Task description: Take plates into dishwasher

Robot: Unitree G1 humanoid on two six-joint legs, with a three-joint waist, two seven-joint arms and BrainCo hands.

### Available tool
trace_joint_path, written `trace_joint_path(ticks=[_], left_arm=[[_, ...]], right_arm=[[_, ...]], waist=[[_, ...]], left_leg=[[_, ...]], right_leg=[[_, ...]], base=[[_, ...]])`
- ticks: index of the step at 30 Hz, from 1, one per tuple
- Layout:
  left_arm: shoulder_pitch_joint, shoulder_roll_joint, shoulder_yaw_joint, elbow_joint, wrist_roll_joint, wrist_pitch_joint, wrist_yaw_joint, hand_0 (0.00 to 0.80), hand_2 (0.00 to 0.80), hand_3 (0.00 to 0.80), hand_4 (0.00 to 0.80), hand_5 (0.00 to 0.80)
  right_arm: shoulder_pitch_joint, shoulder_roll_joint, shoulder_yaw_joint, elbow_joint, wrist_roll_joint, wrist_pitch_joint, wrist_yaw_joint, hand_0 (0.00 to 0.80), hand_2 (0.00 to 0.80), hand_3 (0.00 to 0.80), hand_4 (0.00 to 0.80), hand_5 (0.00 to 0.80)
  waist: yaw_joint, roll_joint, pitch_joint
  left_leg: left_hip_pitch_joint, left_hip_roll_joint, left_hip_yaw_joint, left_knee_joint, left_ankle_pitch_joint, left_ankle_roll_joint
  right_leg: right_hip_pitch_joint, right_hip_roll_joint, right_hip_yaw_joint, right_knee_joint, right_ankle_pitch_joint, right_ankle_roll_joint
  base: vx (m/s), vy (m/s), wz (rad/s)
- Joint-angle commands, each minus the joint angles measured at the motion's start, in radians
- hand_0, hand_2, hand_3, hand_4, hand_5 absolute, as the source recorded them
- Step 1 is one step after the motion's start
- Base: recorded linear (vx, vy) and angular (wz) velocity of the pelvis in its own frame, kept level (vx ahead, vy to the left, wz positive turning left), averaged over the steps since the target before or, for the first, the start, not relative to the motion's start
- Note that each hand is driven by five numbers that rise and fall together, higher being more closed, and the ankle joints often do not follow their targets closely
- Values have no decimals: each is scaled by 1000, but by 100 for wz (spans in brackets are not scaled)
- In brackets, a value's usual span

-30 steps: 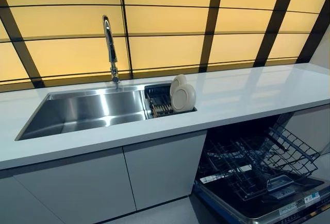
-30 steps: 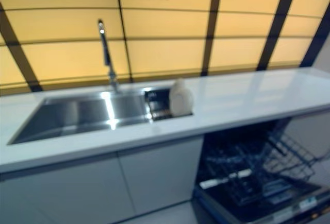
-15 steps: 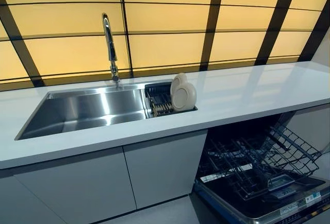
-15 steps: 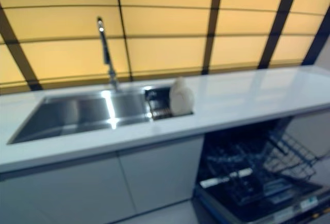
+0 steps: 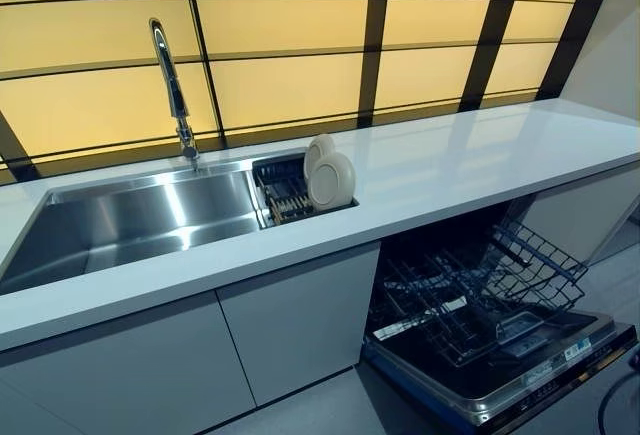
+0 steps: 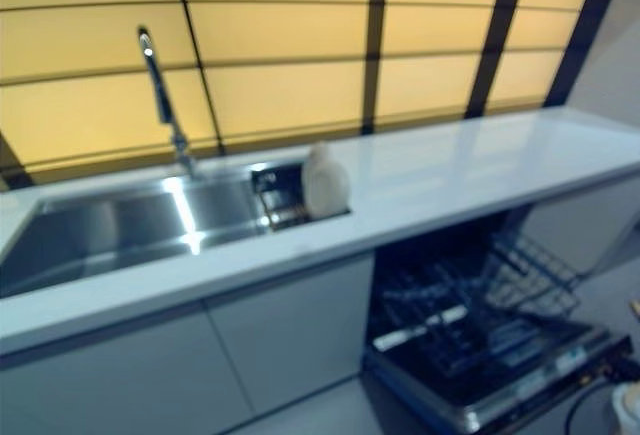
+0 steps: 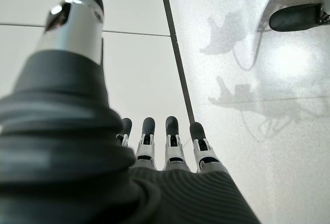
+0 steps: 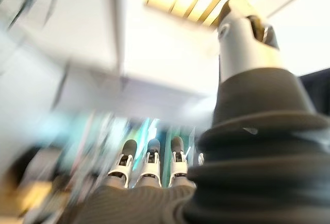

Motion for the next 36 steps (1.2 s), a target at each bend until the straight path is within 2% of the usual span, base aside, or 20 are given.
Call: trace_joint_path(ticks=[1,9,21,36], left_arm=[[-55,15,31,13,14,-2,27,0,0,0,0,0],[-31,4,40,57,23,4,48,0,0,0,0,0],[-28,17,52,74,31,-17,36,0,0,0,0,0],[-33,15,40,60,32,-14,39,0,0,0,0,0]], right_arm=[[-88,-30,49,-52,-26,27,115,0,0,0,0,0],[-161,-29,124,-62,-25,51,233,0,0,0,0,0],[-192,-30,151,-60,-13,62,245,0,0,0,0,0],[-191,-15,163,-77,-14,78,251,0,0,0,0,0]], waist=[[43,-55,-17],[73,-60,-24],[89,-58,-22],[84,-58,-19]], left_leg=[[-6,-66,-15,-2,-24,52],[-10,-62,-20,-2,-24,49],[-12,-60,-33,-2,-22,46],[-7,-57,-31,-2,-21,44]], right_leg=[[-12,-32,1,16,34,37],[-6,-39,-31,14,27,34],[0,-50,-56,16,25,39],[4,-48,-57,19,23,39]], base=[[41,18,1],[6,0,4],[0,-2,6],[-1,-3,1]])
